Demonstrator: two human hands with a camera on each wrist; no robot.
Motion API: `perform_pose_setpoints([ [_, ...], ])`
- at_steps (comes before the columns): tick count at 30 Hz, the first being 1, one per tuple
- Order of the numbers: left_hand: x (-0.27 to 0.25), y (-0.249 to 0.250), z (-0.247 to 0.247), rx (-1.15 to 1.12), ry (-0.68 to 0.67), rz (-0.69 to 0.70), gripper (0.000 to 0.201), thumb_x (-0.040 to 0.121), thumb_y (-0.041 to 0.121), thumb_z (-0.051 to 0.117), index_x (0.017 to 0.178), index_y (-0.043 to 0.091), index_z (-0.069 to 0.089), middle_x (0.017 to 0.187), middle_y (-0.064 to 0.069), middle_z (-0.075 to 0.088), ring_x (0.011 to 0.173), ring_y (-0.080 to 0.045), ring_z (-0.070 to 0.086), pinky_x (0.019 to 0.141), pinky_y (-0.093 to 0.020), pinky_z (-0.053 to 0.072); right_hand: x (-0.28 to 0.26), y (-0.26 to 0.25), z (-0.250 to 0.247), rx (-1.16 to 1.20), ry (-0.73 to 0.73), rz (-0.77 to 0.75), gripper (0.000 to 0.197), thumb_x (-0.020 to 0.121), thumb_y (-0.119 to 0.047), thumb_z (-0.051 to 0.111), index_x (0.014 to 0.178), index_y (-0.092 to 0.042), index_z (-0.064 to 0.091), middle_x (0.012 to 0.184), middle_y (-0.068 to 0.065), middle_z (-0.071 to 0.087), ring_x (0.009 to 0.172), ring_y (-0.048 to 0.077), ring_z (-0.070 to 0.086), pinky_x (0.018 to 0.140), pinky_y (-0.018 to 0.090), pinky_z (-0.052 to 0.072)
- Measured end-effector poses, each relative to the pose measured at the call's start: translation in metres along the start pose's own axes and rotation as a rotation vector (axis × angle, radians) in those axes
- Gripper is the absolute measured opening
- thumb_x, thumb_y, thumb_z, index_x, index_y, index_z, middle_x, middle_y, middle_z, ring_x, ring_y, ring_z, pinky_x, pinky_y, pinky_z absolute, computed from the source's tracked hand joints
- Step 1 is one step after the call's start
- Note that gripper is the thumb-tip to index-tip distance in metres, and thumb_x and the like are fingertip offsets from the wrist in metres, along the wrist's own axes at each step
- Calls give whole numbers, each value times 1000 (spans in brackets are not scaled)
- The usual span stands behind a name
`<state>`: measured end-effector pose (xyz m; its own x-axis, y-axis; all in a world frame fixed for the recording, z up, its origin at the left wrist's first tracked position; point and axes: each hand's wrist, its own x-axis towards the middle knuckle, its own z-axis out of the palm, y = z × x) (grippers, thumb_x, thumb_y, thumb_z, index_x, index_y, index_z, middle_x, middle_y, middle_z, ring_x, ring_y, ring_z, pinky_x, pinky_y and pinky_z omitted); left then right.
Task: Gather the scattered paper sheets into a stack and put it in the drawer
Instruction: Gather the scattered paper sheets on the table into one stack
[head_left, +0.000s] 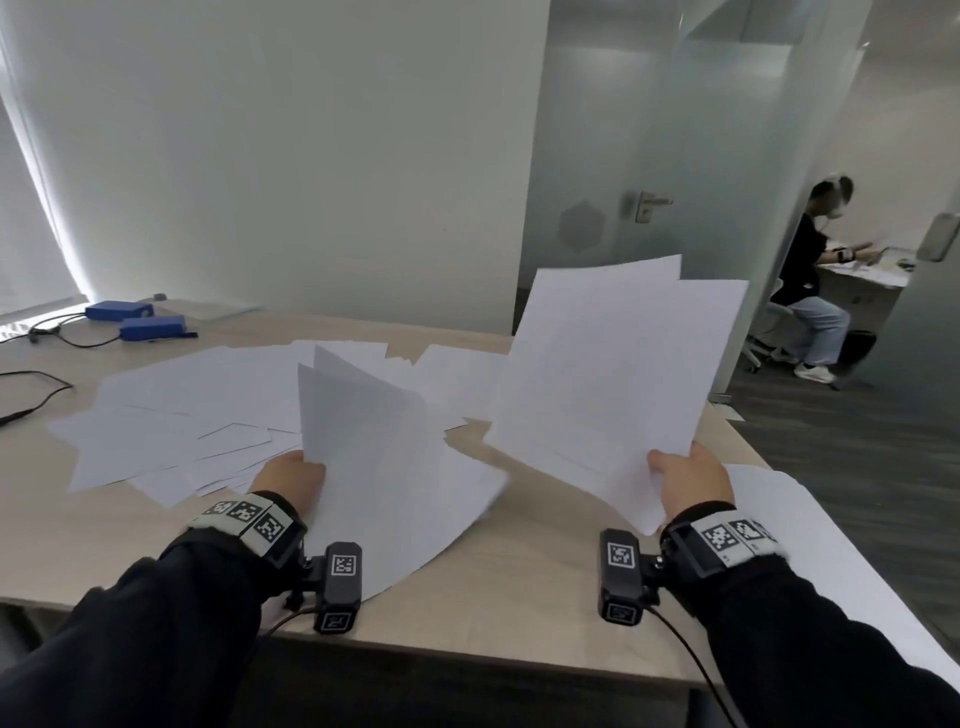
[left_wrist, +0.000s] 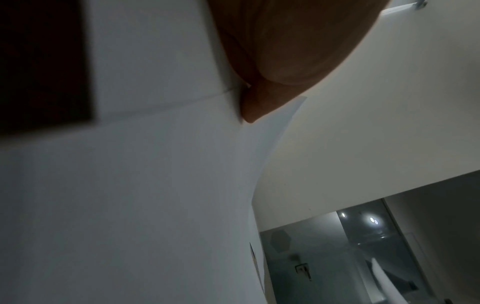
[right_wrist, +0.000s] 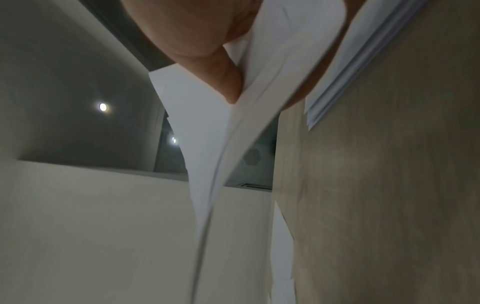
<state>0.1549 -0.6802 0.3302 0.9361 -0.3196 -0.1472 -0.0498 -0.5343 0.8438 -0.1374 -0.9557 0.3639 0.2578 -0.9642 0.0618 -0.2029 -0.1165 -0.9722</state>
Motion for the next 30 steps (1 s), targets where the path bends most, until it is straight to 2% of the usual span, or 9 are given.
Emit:
perform_pose_setpoints([
  [6,-14,9,19,-186,-97,25,21,86,19,55,99,9,69,99,-16,73,95,-36,69,96,-46,53,-5,12,15,62,-267,54,12,83,-11,67,90,-21,70,102,7,75,98,33,68,97,55,50],
  [9,-21,14,31,-198,-146,29,26,87,33,54,96,14,68,107,-16,72,101,-36,67,100,-48,50,-17,18,27,-53,-411,51,16,88,-7,65,91,-21,71,98,5,75,96,31,69,96,50,51],
  [11,-26,18,38,-144,-127,30,41,94,43,50,117,13,65,121,-11,67,112,-33,62,104,-43,46,-23,21,33,-97,-467,58,16,91,-4,63,97,-17,71,95,4,74,92,29,70,92,45,54],
  [13,-28,16,43,-146,-151,56,51,91,52,56,125,15,64,116,-4,70,106,-28,66,98,-39,50,-29,21,38,-135,-507,57,16,92,-3,62,100,-14,70,96,5,74,90,27,70,88,39,55],
  [15,-29,14,45,-175,-212,109,39,82,40,71,113,16,70,96,-1,76,89,-24,72,88,-39,56,-33,21,41,-142,-536,55,15,92,-3,62,96,-15,70,100,8,74,92,29,71,88,39,55],
  [18,-25,10,46,-228,-327,88,58,52,36,82,106,19,70,95,-4,78,89,-30,74,90,-50,57,-38,17,46,-130,-567,50,14,93,-5,63,101,-14,70,98,7,75,90,27,72,86,39,57],
  [23,-35,17,46,-306,-356,152,52,56,19,78,107,22,68,98,-5,77,93,-32,73,92,-54,55,-43,11,53,-188,-630,-21,9,94,-14,64,102,-18,64,95,-3,72,77,11,69,63,20,54],
  [27,-52,33,40,-333,-287,305,31,76,12,71,103,27,68,92,4,78,86,-21,75,87,-45,58,-41,10,54,-131,-524,-42,37,84,-32,74,116,-21,61,105,-2,71,91,18,71,86,39,58],
  [30,-64,49,30,-432,-292,385,36,68,19,74,103,25,69,94,0,78,87,-25,75,88,-49,57,-35,5,51,50,-441,-31,69,71,-43,82,129,-31,46,117,-5,62,102,16,65,96,44,51],
])
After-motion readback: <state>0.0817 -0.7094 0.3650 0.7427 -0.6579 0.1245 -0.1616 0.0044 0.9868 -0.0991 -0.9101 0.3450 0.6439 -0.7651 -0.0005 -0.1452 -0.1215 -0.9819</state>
